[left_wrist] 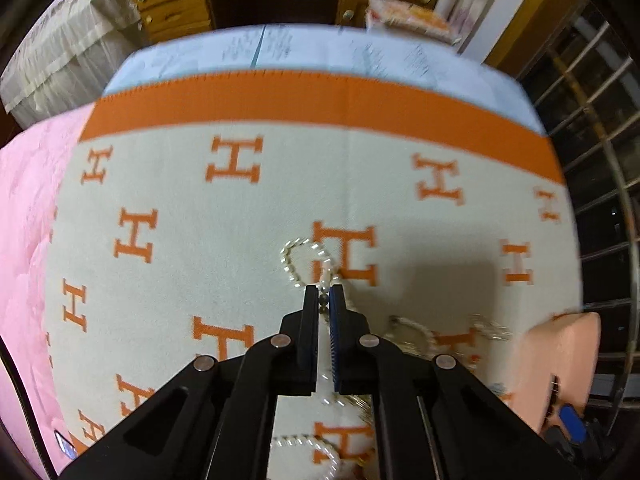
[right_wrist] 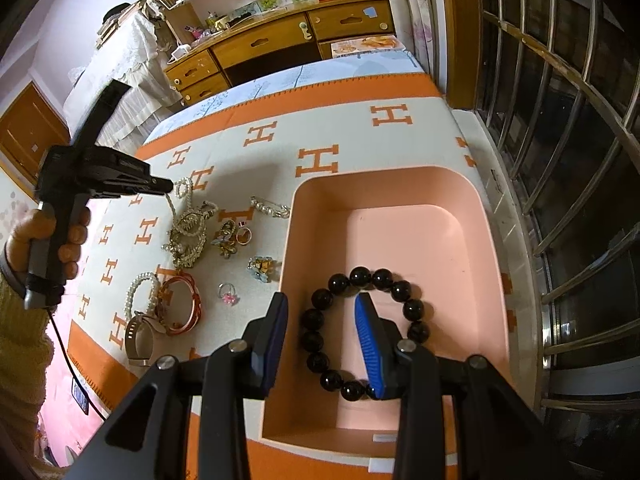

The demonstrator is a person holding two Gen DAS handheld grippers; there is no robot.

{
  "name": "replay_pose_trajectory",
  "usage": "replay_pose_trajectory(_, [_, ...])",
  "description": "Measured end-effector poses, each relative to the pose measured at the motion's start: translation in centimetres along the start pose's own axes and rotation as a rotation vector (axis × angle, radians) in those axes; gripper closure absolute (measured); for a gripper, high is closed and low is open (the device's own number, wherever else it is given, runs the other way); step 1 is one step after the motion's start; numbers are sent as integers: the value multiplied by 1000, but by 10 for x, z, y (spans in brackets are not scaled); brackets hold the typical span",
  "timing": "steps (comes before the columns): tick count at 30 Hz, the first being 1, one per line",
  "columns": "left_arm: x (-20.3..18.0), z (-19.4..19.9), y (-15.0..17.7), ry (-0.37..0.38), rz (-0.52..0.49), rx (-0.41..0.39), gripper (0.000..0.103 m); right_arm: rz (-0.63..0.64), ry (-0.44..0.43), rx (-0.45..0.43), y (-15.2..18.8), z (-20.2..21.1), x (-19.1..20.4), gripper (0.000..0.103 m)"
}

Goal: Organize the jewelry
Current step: 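Carry the pearl necklace into the pink box and open the left tool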

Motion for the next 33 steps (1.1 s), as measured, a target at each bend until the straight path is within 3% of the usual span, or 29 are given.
replay_pose_trajectory(7, [-31, 95, 6, 92, -81, -176, 101, -6, -11, -34, 2, 15, 4, 68])
replay_pose_trajectory(12, [-76, 169, 21, 156, -170, -306, 100, -19, -11, -84, 1, 36, 2, 68])
replay_pose_trajectory(18, [-130, 223, 49, 238, -280, -373, 100, -61, -2, -146, 0, 59, -10, 68])
replay_pose_trajectory(25, [-184, 231, 77, 288, -386, -371, 100, -139, 10, -184, 8, 75, -33, 68])
replay_pose_trajectory(33, [-224, 168, 88, 238, -439, -292, 100, -174, 8, -170, 25, 75, -48, 68])
Point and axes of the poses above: each gripper's, at about its wrist camera, not at the fingertips, and z roughly against the way its jaws point, x to its left, y to its underside, the point moved 6 cm from there along -z, roughly the way its jaws point, and after that the axes turned 5 degrees about x, right-handed, at the moved point
